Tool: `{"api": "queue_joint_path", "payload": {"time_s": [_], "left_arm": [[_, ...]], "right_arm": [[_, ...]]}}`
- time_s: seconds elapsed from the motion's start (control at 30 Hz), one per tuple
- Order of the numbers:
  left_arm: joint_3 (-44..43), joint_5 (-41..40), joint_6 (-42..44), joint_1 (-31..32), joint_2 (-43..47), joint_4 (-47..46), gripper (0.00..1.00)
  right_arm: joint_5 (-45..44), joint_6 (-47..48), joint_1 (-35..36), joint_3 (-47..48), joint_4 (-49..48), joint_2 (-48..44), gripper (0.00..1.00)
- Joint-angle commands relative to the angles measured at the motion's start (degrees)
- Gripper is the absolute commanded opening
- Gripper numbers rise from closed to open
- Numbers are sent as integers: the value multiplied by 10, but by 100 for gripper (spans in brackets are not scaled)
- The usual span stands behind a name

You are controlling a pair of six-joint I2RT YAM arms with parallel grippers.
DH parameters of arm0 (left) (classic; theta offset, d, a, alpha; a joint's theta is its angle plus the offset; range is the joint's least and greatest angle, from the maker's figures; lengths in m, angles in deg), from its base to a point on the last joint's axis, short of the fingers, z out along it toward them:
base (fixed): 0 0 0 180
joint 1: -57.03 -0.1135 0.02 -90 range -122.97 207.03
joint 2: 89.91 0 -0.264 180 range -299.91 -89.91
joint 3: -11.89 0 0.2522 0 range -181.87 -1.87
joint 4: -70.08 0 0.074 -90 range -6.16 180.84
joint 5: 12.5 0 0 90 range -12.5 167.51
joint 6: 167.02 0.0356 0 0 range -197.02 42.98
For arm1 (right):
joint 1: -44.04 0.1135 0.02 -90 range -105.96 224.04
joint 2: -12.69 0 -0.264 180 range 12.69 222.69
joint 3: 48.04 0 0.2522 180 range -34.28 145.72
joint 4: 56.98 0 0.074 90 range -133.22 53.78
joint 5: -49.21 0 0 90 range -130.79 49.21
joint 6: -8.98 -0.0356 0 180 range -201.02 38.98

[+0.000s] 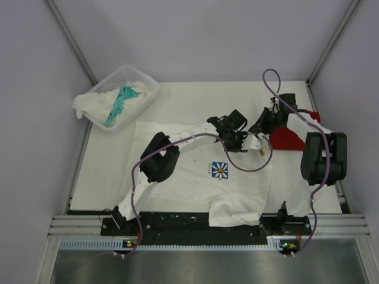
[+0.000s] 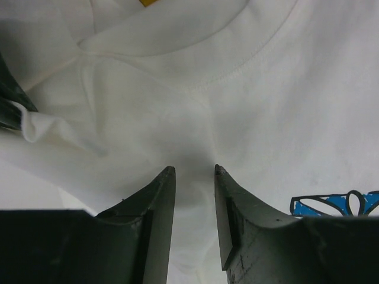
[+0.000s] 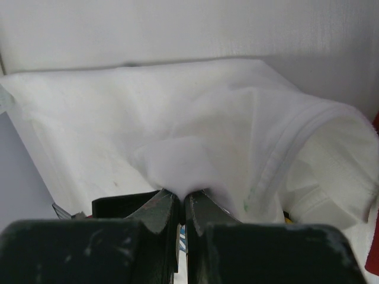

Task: Fold and stack the t-shirts
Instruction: Fold the flattened tshirt in 1/3 of the way

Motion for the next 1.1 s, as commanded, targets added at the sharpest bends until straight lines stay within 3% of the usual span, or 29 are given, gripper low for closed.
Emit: {"api": "queue_joint_path", "payload": {"time_s": [0.0, 0.23, 0.5, 0.57, 0.73, 0.93, 1.07], "left_arm": [[-7, -11, -6, -5, -14, 22, 37], [-4, -2, 0, -5, -21, 38, 38], [13, 33, 27, -4, -10, 75, 49], [12, 10, 25, -4, -13, 60, 44], [8, -35, 19, -4, -21, 39, 2], [17, -77, 18, -6, 0, 29, 0], [40, -27, 20, -25, 66, 47, 0]], "right_arm": [[-1, 13, 5, 3, -12, -33, 0], [-5, 14, 5, 1, -10, -40, 0], [-8, 21, 5, 1, -8, -40, 0], [-8, 21, 5, 1, -7, -42, 0], [-8, 23, 5, 0, -6, -47, 0], [-8, 31, 5, -6, 5, -60, 0], [10, 47, 5, -27, 36, -92, 0]]}}
